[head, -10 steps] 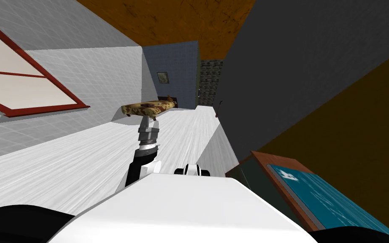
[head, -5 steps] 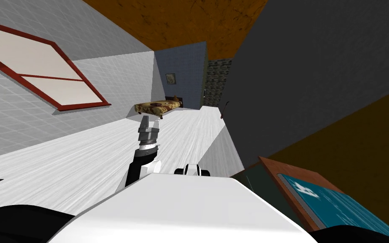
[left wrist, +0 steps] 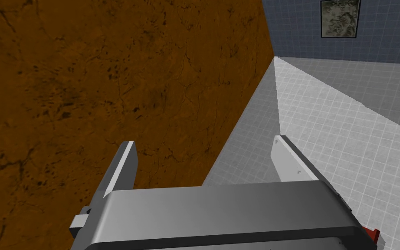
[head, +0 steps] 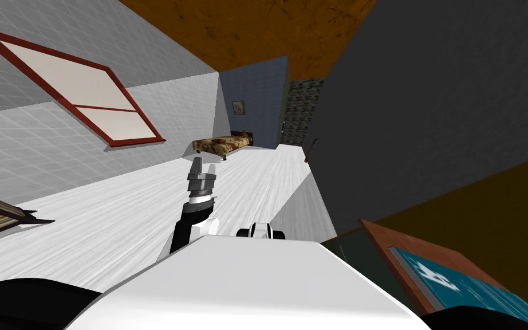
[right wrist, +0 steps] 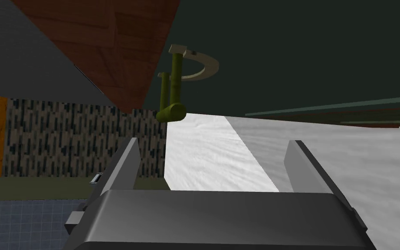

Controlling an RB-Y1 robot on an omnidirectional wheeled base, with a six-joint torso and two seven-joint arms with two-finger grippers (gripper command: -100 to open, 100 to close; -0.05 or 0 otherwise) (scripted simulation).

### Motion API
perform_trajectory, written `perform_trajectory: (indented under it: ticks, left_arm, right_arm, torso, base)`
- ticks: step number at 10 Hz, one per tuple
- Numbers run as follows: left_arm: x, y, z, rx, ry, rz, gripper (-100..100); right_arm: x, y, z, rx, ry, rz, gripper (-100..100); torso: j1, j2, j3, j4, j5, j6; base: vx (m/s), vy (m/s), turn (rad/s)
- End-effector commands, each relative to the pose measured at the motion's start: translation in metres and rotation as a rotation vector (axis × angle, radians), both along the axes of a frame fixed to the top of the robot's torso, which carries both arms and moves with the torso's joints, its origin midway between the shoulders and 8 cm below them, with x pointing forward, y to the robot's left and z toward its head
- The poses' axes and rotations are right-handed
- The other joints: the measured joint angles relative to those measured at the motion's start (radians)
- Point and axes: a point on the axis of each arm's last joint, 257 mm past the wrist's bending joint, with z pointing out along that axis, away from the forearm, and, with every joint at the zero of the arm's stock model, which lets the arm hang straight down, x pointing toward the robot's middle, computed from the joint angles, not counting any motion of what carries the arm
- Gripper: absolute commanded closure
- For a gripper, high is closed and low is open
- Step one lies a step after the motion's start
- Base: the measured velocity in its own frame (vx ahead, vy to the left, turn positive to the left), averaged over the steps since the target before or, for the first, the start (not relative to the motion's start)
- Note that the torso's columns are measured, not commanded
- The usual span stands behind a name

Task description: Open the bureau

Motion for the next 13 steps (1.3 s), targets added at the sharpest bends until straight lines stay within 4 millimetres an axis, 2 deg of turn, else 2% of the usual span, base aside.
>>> perform_trajectory:
  ticks: [1,3,5,6,7,10,11,13]
  left_arm:
    - [0.0,0.0,0.0,0.0,0.0,0.0,0]
    - [0.0,0.0,0.0,0.0,0.0,0.0,0]
    - [0.0,0.0,0.0,0.0,0.0,0.0,0]
    - [0.0,0.0,0.0,0.0,0.0,0.0,0]
    - [0.0,0.0,0.0,0.0,0.0,0.0,0]
    - [0.0,0.0,0.0,0.0,0.0,0.0,0]
    - [0.0,0.0,0.0,0.0,0.0,0.0,0]
    - [0.0,0.0,0.0,0.0,0.0,0.0,0]
  right_arm:
    - [-0.027,0.01,0.007,0.025,0.056,0.011,-100]
    - [-0.049,0.019,0.014,0.051,0.102,0.02,-100]
    - [-0.049,0.019,0.014,0.051,0.102,0.02,-100]
    - [-0.069,0.027,0.02,0.074,0.142,0.028,-100]
    - [-0.064,0.037,0.013,0.109,0.103,0.0,-100]
    - [-0.069,0.027,0.02,0.074,0.142,0.028,-100]
    - [-0.085,0.034,0.027,0.095,0.174,0.034,-100]
    - [-0.085,0.034,0.027,0.095,0.174,0.034,-100]
  torso:
    - [0.001,0.0,0.0,0.0,0.0,-0.001]
    - [0.0,0.001,0.0,0.0,0.0,-0.001]
    - [0.0,-0.001,0.0,0.0,0.0,0.0]
    - [0.001,-0.001,-0.001,0.0,0.0,0.0]
    - [0.001,0.0,-0.001,0.0,0.001,-0.002]
    - [0.0,0.0,0.0,0.0,0.0,-0.001]
    - [0.0,0.0,0.0,0.0,0.0,-0.001]
    - [0.0,0.001,0.0,0.0,0.0,0.0]
  base:
    - [-0.02,-0.01,0.253]
    - [-0.03,-0.011,0.251]
    - [-0.012,-0.008,0.013]
    - [-0.014,0.003,0.282]
    - [-0.019,-0.012,0.158]
    - [-0.002,-0.002,-0.016]
    - [-0.01,0.0,0.237]
    - [-0.014,-0.007,0.058]
